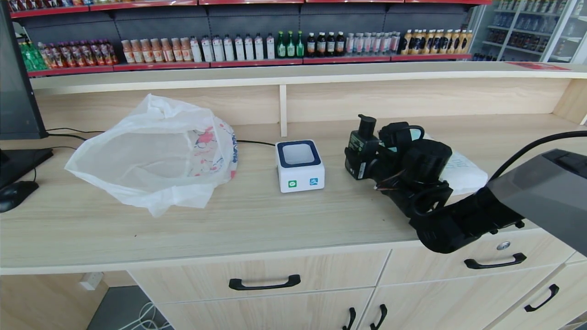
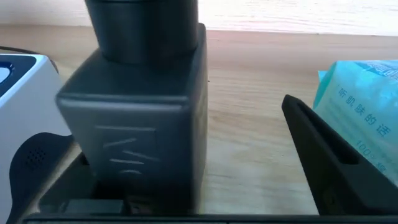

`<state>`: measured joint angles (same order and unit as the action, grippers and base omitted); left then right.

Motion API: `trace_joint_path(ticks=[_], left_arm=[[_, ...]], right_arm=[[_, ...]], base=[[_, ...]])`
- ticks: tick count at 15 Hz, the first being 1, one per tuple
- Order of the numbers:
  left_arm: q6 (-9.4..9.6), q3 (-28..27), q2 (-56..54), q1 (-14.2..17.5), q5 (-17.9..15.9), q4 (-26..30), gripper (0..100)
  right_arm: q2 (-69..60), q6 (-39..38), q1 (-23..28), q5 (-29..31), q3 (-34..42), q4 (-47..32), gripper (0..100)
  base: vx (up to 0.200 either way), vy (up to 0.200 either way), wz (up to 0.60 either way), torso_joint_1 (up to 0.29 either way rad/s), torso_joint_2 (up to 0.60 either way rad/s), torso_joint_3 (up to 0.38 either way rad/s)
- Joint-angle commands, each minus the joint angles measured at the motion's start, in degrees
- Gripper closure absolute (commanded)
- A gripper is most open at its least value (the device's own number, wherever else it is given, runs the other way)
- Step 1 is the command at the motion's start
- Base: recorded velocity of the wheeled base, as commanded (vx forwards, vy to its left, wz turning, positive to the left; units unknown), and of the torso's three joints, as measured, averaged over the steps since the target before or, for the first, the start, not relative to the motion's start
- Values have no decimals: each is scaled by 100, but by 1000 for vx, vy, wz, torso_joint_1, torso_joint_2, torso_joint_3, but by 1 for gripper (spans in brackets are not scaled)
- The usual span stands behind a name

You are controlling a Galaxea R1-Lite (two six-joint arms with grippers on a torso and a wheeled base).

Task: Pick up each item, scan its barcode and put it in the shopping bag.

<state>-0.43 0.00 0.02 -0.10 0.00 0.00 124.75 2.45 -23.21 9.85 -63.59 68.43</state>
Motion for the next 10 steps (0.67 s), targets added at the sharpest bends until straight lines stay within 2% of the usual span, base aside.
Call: trace_joint_path(ticks=[1, 7, 10], left_arm=[[-1, 0, -2, 1, 0, 0, 0], [-1, 0, -2, 1, 0, 0, 0], [-1, 0, -2, 1, 0, 0, 0]], right_arm=[[-12, 1, -34, -1, -13, 22, 100], [-319, 133, -228, 17, 101, 356, 100], [-855, 326, -447, 166, 558, 364, 100]], base=[[0, 0, 0, 0, 0, 0], [0, 0, 0, 0, 0, 0], [0, 0, 0, 0, 0, 0]])
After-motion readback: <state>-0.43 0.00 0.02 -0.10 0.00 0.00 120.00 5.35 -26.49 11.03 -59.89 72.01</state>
